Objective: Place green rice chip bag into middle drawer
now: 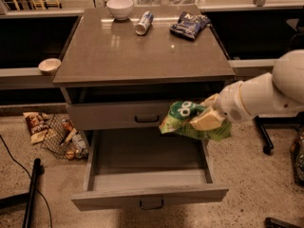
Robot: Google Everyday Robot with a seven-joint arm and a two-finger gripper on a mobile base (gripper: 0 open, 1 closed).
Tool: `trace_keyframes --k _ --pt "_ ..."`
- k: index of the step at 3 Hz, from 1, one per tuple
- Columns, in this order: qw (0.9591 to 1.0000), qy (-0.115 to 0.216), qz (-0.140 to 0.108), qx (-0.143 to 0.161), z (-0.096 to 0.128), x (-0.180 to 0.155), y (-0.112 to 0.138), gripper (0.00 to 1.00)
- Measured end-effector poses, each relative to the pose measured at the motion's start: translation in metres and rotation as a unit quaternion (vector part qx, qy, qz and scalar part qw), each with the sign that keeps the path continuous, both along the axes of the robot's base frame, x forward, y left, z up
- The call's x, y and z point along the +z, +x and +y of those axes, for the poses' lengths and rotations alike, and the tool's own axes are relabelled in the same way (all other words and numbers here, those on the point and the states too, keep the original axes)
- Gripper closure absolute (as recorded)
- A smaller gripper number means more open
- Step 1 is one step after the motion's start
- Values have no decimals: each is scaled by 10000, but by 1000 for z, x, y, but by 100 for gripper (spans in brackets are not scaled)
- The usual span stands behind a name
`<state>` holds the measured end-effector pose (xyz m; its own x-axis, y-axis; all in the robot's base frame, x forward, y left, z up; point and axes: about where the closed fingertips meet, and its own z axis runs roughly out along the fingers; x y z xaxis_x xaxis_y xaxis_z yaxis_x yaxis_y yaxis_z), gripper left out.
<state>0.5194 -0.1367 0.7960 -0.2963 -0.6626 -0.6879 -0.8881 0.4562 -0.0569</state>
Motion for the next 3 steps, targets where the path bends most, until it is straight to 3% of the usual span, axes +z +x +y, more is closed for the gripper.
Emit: trace_keyframes --k 1,2,3 --pt "9990 259 358 -48 14 -59 -24 100" --pt "9960 445 713 -288 29 -129 -28 100" --pt "9960 445 713 -288 29 -129 -28 100"
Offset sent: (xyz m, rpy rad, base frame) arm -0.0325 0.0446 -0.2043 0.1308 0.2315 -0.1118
